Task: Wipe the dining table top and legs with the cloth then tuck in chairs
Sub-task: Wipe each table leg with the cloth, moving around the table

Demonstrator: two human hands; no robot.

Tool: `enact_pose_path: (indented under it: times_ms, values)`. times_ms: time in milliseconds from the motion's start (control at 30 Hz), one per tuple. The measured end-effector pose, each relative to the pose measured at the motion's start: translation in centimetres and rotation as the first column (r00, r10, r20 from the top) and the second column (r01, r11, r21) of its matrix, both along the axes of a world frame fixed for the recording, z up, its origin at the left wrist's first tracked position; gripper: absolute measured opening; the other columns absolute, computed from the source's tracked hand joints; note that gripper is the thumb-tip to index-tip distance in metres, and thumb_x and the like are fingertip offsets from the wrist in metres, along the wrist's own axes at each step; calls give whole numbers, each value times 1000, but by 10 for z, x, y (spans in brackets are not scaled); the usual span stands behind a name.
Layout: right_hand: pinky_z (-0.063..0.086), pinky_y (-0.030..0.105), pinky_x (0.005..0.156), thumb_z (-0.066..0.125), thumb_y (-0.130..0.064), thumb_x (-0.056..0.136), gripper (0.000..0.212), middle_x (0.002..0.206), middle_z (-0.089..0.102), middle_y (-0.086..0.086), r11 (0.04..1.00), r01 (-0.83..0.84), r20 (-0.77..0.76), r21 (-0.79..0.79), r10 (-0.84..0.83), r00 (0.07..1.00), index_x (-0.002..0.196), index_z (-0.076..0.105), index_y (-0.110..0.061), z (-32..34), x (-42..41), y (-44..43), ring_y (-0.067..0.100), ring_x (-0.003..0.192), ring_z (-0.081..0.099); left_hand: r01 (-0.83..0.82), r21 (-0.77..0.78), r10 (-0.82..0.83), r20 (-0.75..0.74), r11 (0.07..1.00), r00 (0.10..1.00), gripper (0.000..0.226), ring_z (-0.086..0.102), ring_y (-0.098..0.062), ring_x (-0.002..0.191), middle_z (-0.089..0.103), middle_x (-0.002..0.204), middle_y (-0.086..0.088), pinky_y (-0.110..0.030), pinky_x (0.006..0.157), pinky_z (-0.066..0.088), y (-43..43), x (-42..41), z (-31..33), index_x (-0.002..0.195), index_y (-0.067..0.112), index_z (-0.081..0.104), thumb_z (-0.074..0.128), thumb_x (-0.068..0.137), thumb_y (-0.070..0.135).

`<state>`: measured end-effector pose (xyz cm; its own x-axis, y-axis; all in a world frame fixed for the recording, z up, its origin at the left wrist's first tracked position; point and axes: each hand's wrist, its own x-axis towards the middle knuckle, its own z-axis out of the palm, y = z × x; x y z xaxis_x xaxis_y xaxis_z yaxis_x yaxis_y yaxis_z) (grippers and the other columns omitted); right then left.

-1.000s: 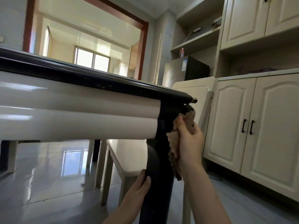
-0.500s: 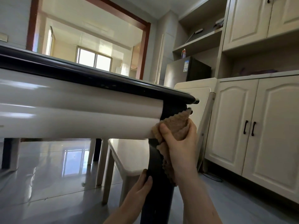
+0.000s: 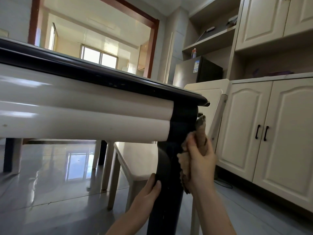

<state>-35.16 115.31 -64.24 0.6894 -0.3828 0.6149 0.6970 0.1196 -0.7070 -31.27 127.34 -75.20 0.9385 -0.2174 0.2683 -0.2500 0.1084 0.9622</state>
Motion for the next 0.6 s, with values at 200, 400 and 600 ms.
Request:
enact_pose_path:
  times_ms: [200,400,600]
  values:
    - [54,29,65,73,-33,81,43,96,68,0,999,11,-36,-39,-12,999,119,61,-18,1,-5,-1,22,83,64,12,-10,-12,3,1000,1000,36,36,-9,121,27,116,33,-44,114,31,0,-3,3,127,49,25,42,98,36]
    - [56,24,80,79,-39,65,80,118,56,-12,982,19,-66,-187,-32,997,135,41,-38,0,-8,8,8,103,60,31,-8,-31,-6,999,1000,56,35,-9,126,31,128,23,-44,115,30,1,-3,0,145,35,22,44,93,42]
    - [55,40,76,70,-30,85,37,102,69,5,999,32,-30,-31,-33,999,120,61,-23,-5,-4,-1,28,93,64,53,7,-53,16,999,998,52,32,-3,122,33,111,37,-41,117,27,3,-7,2,143,38,22,41,95,43]
